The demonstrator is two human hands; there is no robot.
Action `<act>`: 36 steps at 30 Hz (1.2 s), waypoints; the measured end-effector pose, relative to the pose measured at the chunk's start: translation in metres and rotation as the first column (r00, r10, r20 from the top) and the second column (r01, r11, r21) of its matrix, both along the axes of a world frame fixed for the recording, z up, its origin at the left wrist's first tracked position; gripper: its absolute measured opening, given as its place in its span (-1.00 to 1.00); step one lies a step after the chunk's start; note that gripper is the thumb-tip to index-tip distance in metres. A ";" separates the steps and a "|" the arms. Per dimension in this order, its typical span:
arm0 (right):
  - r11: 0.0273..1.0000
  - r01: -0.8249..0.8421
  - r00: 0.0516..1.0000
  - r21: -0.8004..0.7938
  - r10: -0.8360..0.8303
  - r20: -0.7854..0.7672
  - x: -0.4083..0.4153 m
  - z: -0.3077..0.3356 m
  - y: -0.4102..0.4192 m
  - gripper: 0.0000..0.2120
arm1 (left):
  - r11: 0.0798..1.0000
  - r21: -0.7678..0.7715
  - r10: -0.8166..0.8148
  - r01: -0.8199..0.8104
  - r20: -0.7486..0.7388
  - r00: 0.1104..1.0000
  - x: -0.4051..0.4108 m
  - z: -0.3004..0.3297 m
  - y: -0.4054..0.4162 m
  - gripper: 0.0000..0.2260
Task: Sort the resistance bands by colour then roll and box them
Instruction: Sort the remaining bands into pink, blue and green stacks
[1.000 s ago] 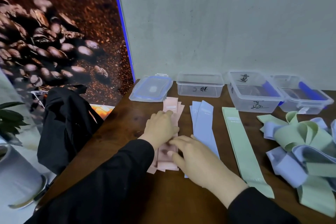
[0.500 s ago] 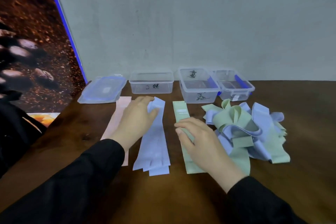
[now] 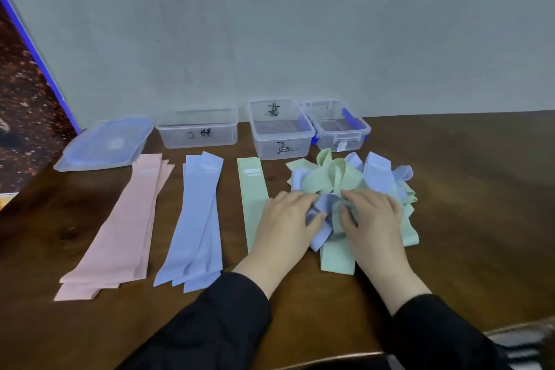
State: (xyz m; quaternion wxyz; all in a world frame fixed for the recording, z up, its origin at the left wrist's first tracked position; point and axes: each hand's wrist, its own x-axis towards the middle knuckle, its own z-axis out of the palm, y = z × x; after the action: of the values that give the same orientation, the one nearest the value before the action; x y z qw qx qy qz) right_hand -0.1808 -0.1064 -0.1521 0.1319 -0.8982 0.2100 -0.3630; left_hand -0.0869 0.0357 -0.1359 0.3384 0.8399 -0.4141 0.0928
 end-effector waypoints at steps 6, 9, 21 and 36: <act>0.999 -0.035 0.995 0.001 0.035 0.089 -0.002 -0.001 -0.002 -0.85 | 0.999 -0.036 0.005 -0.008 -0.067 0.998 0.001 -0.005 0.001 -0.67; 0.996 -0.090 0.985 -0.028 0.093 0.144 -0.004 0.003 0.002 -0.88 | 0.998 -0.064 0.003 -0.008 -0.070 0.998 0.002 -0.007 0.001 -0.81; 0.992 -0.022 0.971 -0.128 0.052 0.235 -0.004 0.018 -0.007 -0.86 | 0.921 -0.388 -0.081 -0.024 -0.253 0.964 -0.005 0.034 0.014 -0.80; 0.878 -0.350 0.925 0.326 0.269 0.267 0.021 0.136 0.032 -0.91 | 0.858 -0.512 -0.139 -0.041 -0.308 0.941 0.043 0.170 0.048 -0.88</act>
State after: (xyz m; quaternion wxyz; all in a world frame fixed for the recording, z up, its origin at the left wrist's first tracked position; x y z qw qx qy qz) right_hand -0.1596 -0.0742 -0.0156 0.3762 -0.8352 0.1118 -0.3853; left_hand -0.0442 0.0839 0.0337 0.6163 0.7123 -0.3326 0.0465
